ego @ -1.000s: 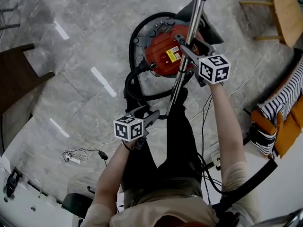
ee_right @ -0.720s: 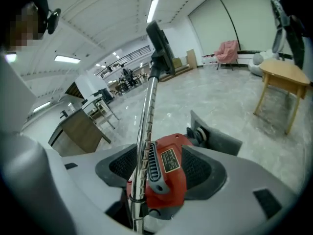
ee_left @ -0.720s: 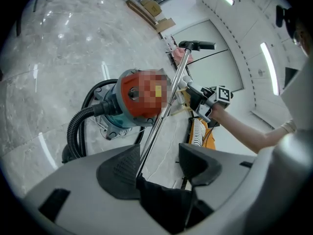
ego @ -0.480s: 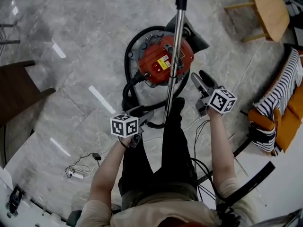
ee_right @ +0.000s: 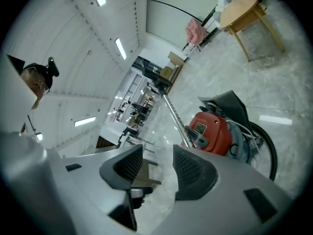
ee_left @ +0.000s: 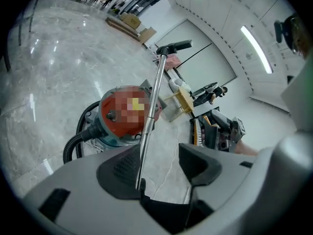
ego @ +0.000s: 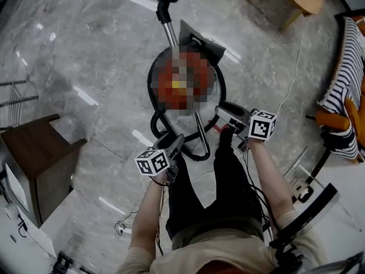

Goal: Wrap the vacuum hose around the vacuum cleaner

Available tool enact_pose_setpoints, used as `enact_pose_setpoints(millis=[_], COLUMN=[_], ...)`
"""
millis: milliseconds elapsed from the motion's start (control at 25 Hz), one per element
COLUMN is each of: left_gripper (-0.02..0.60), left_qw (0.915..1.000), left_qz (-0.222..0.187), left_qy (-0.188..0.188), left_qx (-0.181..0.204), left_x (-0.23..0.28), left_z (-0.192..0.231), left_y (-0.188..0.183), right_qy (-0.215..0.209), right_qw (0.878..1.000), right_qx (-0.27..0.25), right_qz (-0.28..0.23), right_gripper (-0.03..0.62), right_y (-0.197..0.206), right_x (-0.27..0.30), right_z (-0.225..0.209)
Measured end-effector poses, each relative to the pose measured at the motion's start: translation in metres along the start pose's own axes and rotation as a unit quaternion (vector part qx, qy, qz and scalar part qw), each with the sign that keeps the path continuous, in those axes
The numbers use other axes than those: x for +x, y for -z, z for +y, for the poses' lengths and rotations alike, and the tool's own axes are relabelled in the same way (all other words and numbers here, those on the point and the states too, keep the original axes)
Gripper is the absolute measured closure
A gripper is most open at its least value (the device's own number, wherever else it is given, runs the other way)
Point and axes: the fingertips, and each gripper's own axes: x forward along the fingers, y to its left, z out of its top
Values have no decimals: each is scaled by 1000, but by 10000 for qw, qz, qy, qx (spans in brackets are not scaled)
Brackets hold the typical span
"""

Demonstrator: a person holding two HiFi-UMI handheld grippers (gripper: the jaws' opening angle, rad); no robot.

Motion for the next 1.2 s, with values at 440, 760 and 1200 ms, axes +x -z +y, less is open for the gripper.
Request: enact_pose_setpoints(millis=[440,760,1200], left_gripper=[330,330,330], left_qw=[9975,9879,9761], left_qz=[-469,-238,-253], left_qy=[-268,669,1322], left_qx=[456,1381,1704], left_x=[-31,-86,-234], left_z=[-125,-225,-207], left_y=[-34,-33,-13], right_qy=[-209,-234,387], right_qw=[9977,9895,9708], right_qx=[-449,-925,-2046], right_qz=[456,1084,1192], right_gripper=[591,591,591], right_y=[21,71,121], right_x=[-90,-120,-72], right_z=[56,138,250])
